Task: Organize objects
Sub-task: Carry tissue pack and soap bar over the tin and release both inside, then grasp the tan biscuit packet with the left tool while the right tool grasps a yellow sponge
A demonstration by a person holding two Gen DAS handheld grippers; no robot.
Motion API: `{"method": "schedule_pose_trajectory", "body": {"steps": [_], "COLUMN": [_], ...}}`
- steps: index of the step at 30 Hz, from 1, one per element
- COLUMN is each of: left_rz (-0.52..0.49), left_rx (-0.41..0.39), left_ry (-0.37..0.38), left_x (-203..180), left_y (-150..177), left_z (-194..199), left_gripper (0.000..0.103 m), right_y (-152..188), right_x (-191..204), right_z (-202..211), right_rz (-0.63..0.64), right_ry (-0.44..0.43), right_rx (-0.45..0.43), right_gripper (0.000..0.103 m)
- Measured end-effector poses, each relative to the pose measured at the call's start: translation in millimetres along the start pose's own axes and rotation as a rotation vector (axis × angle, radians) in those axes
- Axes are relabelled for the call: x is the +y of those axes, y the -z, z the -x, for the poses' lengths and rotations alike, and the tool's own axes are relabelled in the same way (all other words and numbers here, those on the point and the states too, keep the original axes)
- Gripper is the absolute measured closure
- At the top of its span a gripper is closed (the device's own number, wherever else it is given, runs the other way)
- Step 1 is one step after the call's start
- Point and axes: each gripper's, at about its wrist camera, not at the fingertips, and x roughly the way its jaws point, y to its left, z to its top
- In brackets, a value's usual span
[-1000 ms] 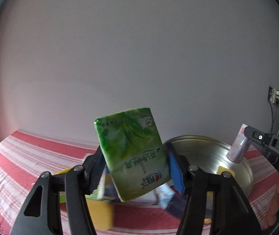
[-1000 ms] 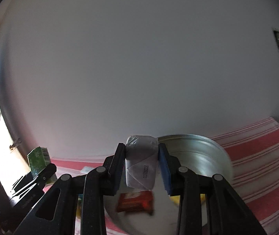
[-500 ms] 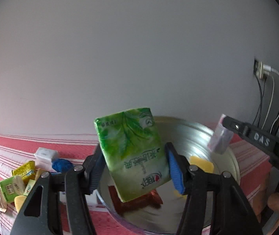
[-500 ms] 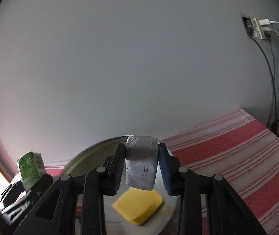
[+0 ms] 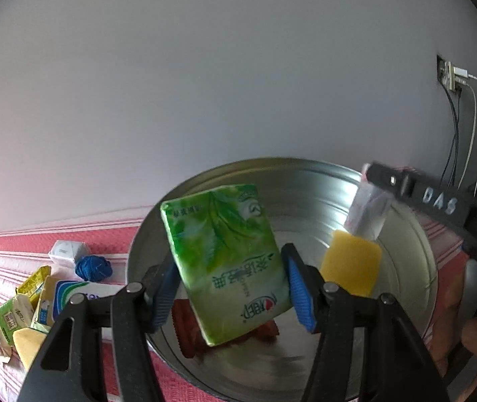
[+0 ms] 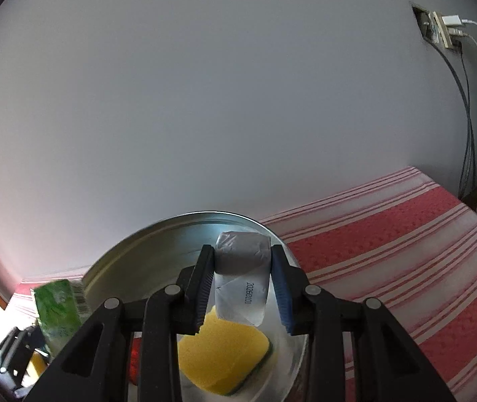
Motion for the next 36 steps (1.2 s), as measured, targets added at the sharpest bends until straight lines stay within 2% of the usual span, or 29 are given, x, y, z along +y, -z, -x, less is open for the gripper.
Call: {"method": "schedule_pose_trajectory", "body": {"steps": [2, 3, 4, 5, 6, 10, 13, 18, 29, 36], "left_rz": [-0.002, -0.005, -0.004, -0.001, 0.003, -0.002, 0.035, 0.078, 0.079, 0.070], "left_rx": [-0.002, -0.006, -0.011, -0.024, -0.044, -0.105, -0.148, -0.153, -0.149, -0.163], "left_ry": [0.005, 0.003, 0.004, 0.006, 0.004, -0.032, -0.057, -0.084, -0.179, -0.195], "left_x": [-2, -3, -2, -2, -1, 1, 16, 39, 63, 72], "left_y": [0, 0, -1, -1, -1, -1, 2, 11, 33, 42], "left_z": [3, 5, 6, 9, 14, 29, 37, 38, 38, 42], "left_gripper": [0.038, 0.028, 0.014, 0.007, 0.001, 0.000, 0.000, 0.000, 0.000, 0.000], "right_y": [-2, -3, -5, -6, -6, -9, -8, -11, 5, 14], "right_x": [-5, -4, -3, 0, 2, 9, 7, -12, -3, 9], "right_z": [1, 5, 9, 17, 25, 43, 50, 51, 51, 55], "right_rz": [-0.023, -0.028, -0.029, -0.030, -0.032, -0.034, -0.061, -0.133, -0.144, -0.119], "right_ry": [-0.041, -0.045, -0.047, -0.052, -0.064, -0.083, -0.050, 0.037, 0.055, 0.055], "right_rx": [-0.021, -0.030, -0.042, -0.068, -0.109, -0.177, -0.211, -0.248, -0.219, -0.270], "right_gripper": [0.061, 0.046, 0.037, 0.025, 0.023, 0.023, 0.023, 0.023, 0.023, 0.023]}}
